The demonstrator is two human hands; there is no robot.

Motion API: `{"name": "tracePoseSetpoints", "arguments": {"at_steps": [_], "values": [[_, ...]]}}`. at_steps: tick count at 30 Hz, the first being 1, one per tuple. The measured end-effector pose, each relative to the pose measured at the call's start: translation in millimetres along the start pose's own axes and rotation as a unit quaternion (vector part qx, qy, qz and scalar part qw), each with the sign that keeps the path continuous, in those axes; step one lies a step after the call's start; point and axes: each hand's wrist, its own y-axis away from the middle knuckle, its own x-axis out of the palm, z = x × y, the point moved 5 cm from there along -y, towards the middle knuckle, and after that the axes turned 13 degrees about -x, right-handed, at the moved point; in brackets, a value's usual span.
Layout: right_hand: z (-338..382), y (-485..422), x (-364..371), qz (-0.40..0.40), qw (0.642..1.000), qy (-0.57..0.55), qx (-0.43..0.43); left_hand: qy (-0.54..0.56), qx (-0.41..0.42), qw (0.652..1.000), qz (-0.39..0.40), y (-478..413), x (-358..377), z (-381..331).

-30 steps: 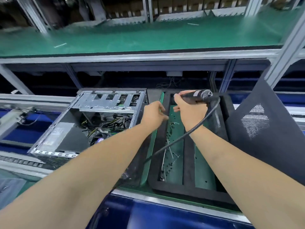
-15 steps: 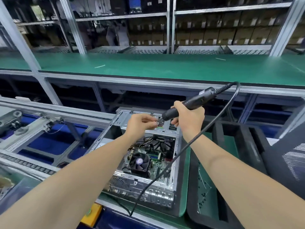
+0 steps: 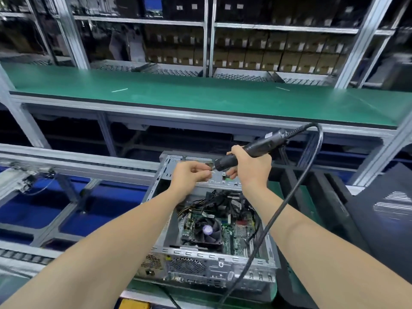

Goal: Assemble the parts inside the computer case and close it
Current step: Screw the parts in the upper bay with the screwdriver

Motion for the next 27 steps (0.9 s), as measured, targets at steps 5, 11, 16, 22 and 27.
{"name": "tracePoseSetpoints", "arguments": {"at_steps": [5,11,16,22,27], "values": [[0.5,-3.2,-3.5,0.009,1.000,0.008,0.001,0.012,-0.021,0.997,0.072,-5.8,6.5,1.7],[2.4,-19.7,-10.8,0.072,0.997,-0.004,-0.036,0.058,-0.075,0.984,0.148,-12.2,20.6,-2.0],[2.4,-39.1,-10.4,0.072,0.996,0.023,-0.049,0.028,-0.049,0.991,0.118,-23.0,31.0,-4.0],[-10.4,-71.8,-4.2,0.052,0.987,0.129,-0.084,-0.040,-0.073,0.995,-0.051,-28.2,35.1,-1.3],[-27.4,-88.2,10.2,0.103,0.971,0.190,-0.105,-0.029,-0.149,0.933,-0.325,6.2,28.2,17.0]]}}
